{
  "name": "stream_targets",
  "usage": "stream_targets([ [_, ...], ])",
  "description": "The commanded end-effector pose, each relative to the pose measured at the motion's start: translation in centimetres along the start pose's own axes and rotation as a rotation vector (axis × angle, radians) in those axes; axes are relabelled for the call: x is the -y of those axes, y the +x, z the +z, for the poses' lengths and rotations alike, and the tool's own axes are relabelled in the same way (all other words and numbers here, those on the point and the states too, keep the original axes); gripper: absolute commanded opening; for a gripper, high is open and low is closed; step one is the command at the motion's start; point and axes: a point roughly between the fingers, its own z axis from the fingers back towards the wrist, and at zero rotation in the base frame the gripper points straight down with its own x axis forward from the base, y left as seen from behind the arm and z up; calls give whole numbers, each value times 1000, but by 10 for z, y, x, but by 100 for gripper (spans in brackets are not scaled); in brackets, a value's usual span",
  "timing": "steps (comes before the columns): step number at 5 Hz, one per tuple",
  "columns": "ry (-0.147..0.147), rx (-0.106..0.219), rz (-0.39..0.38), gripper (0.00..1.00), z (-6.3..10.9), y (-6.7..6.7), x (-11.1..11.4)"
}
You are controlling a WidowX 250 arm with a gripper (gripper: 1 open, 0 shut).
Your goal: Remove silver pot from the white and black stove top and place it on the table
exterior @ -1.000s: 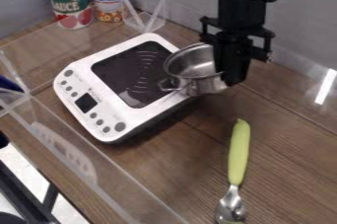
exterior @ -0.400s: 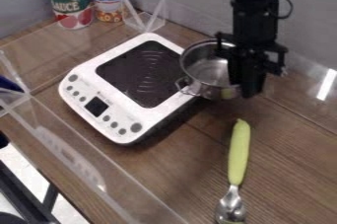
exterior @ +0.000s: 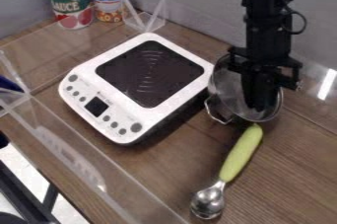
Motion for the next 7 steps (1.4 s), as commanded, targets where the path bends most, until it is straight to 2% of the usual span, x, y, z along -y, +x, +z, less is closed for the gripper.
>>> stream_targets([
  [1, 0, 42, -5, 100, 16, 4, 4],
  [4, 29, 61, 15, 100, 45, 3, 1],
  [7, 51, 85, 35, 100, 62, 2, -1],
])
